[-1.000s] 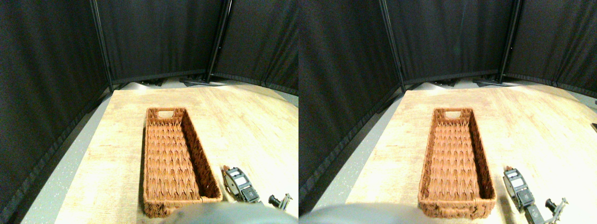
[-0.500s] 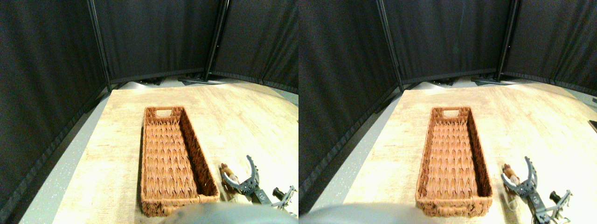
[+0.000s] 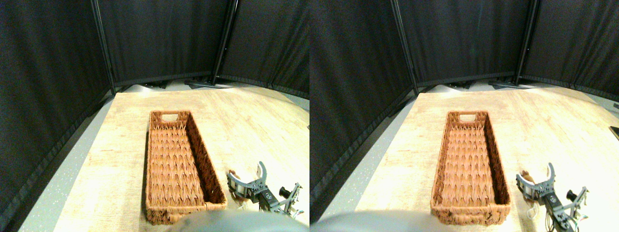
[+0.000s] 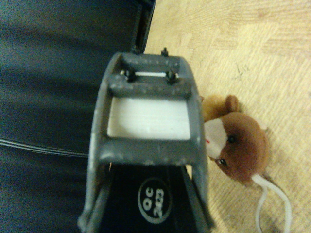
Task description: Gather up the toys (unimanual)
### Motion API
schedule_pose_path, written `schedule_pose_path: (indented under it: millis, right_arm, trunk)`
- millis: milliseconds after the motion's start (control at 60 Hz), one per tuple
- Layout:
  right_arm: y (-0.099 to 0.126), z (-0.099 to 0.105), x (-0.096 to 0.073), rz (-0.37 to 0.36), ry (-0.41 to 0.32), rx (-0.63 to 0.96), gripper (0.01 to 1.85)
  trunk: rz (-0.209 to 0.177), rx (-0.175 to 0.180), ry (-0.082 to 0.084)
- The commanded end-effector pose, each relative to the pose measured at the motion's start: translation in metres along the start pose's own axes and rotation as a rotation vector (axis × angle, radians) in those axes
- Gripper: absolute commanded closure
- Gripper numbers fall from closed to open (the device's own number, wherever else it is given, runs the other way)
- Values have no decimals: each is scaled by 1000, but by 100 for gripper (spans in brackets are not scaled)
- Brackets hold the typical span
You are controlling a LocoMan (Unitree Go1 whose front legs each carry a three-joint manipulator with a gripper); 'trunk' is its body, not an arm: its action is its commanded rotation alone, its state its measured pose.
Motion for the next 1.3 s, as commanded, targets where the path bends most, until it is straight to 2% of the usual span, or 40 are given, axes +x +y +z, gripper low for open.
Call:
schedule_pose_path:
  millis: [17, 67, 283, 400, 533, 617, 717, 733, 767, 783, 817, 833, 883, 917, 1050, 1083, 1133, 1200, 1300]
  right_arm:
    - [0, 2, 4, 27, -6, -5, 101]
    - [-7, 3, 7, -1, -44, -9, 98]
    - [-28, 8, 11, -58, -124, -15, 99]
    - [-37, 12, 15, -78, -145, 1, 99]
    - [-47, 13, 17, -112, -137, 26, 107]
    - [-55, 15, 19, -116, -138, 26, 104]
    - [-59, 16, 22, -120, -149, 17, 119]
    - [-60, 15, 22, -117, -167, -1, 132]
    - [-61, 15, 22, -113, -172, -13, 137]
    - [-61, 15, 23, -106, -185, -49, 150]
    - [-59, 13, 24, -94, -233, -157, 177]
    - [-59, 12, 24, -93, -254, -176, 180]
    - [-56, 11, 24, -100, -297, -142, 180]
    - [-53, 11, 24, -88, -313, -188, 180]
    - [-38, 12, 23, -4, -362, -228, 180]
    - [-34, 13, 23, 4, -360, -213, 180]
    - [-28, 14, 23, 35, -324, -105, 180]
    - [-16, 15, 26, 71, -287, -187, 180]
    - [-3, 15, 28, 76, -301, -177, 180]
  trunk:
    - [1, -23, 2]
    - [1, -23, 2]
    - [2, -19, 7]
    - [1, -19, 10]
    - [0, -19, 13]
    - [1, -19, 15]
    - [5, -20, 15]
    - [6, -20, 16]
    - [7, -20, 16]
    - [7, -19, 16]
    - [6, -19, 17]
    - [6, -19, 17]
    - [5, -20, 16]
    - [6, -18, 16]
    - [6, -18, 15]
    - [6, -18, 12]
    - [6, -17, 13]
    - [6, -18, 9]
    - [7, -19, 6]
